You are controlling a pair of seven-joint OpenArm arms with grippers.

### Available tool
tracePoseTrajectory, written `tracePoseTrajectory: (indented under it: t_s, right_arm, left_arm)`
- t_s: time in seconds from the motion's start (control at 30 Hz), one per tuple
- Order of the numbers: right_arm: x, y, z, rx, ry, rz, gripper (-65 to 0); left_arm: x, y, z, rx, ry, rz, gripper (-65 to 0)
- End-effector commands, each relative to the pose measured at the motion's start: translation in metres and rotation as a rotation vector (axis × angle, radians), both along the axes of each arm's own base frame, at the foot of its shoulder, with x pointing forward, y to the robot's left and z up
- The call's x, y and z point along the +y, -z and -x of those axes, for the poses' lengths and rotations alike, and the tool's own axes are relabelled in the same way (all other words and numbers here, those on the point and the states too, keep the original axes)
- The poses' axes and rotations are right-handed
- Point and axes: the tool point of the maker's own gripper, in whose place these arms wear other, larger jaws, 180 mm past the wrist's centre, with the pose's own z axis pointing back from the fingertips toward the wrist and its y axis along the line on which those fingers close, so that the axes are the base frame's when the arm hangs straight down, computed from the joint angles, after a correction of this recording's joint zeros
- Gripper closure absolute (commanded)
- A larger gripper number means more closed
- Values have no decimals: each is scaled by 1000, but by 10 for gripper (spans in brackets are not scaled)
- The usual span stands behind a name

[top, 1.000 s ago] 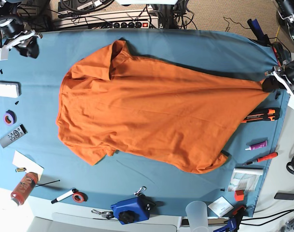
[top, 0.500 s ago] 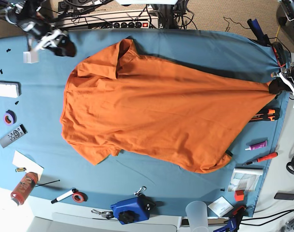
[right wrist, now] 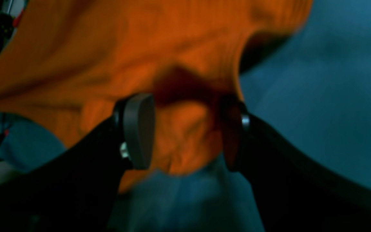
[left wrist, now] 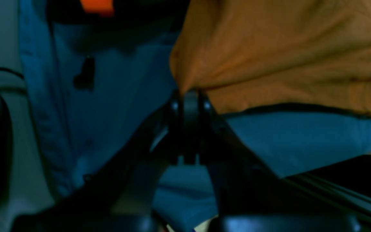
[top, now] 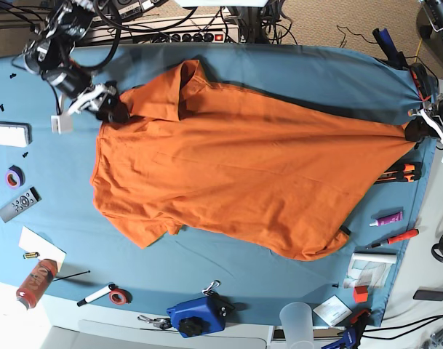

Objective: Layout the t-shirt on the table in an organized manner, then fold the t-shirt properly
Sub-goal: 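Grasp the collar area with the right gripper and pull it away from the left gripper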

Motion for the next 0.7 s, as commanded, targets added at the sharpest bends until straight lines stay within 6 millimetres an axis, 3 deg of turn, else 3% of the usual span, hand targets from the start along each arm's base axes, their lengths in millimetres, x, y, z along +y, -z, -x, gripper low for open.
tracePoseTrajectory:
  t_s: [0.0,0.23,0.3,0.47,0.57,0.67]
  right_arm:
    - [-4,-11,-11,-46,0,28,-321]
    - [-6,-6,-27,-45,-7,138,-319]
    - [-5,-2,-30,-32,-9,171,-265]
    - [-13,3,-46,-18,52,266,-11]
    - [-18,-5,-61,-37,52,327,0]
    - [-29,-30,-86,-123,74,367,0]
  left_arm:
    - [6,-15,-8,-49,4,-19,0]
    - [6,-15,-8,-49,4,-19,0]
    - [6,-15,-8,-48,4,-19,0]
    - [6,-15,-8,-48,4,-19,0]
    - [6,-14,-7,-45,4,-19,0]
    - [6,-13,-6,-39,5,-19,0]
